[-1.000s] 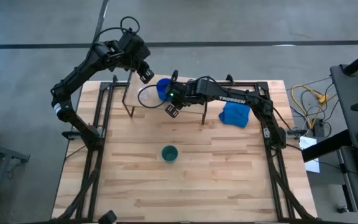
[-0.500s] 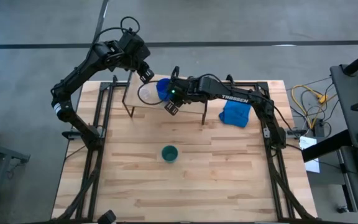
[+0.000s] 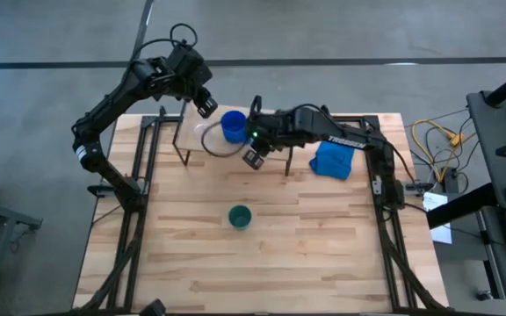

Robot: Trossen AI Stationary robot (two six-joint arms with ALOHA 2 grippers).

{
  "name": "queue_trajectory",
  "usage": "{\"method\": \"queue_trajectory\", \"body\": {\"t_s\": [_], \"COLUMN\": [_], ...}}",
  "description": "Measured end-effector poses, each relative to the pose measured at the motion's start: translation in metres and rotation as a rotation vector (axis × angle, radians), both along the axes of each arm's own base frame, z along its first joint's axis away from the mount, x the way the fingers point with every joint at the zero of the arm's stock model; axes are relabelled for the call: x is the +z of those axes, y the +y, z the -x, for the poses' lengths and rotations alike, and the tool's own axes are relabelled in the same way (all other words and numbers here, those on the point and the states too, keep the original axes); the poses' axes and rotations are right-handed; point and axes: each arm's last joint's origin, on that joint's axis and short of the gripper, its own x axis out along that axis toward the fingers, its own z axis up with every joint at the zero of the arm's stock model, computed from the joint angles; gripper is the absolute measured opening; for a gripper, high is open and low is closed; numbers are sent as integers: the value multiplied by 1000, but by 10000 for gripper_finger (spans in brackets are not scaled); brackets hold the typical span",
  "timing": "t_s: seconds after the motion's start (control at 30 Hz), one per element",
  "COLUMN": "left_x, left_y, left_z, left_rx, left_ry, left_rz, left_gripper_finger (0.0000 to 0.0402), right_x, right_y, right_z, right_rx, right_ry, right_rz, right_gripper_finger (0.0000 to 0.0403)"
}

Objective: Stack small to large cups/mugs on shelf
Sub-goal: Put the green cup on the shelf

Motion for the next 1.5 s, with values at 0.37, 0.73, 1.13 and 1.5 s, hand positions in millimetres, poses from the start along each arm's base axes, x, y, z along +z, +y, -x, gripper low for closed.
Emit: {"method": "queue_trajectory", "body": {"t_s": [0.37, 0.73, 1.13, 1.5], "left_x": [2, 1, 3, 3], "left_y": [-10, -10, -10, -11], "left_z": [-5, -5, -3, -3], "left_rx": [-57, -56, -84, -102], "left_ry": [-74, -73, -63, -50], "left_rz": [81, 82, 58, 48], "left_gripper_finger": [83, 83, 83, 83], "right_x": [-7, -11, -57, -94], "right_y": [61, 89, 107, 111], "right_z": [8, 6, -14, -19], "right_rx": [-9, -126, -205, -301], "right_ry": [59, 6, -42, -39], "right_rz": [-260, -370, -465, -528], "right_gripper_finger": [75, 70, 80, 74]}}
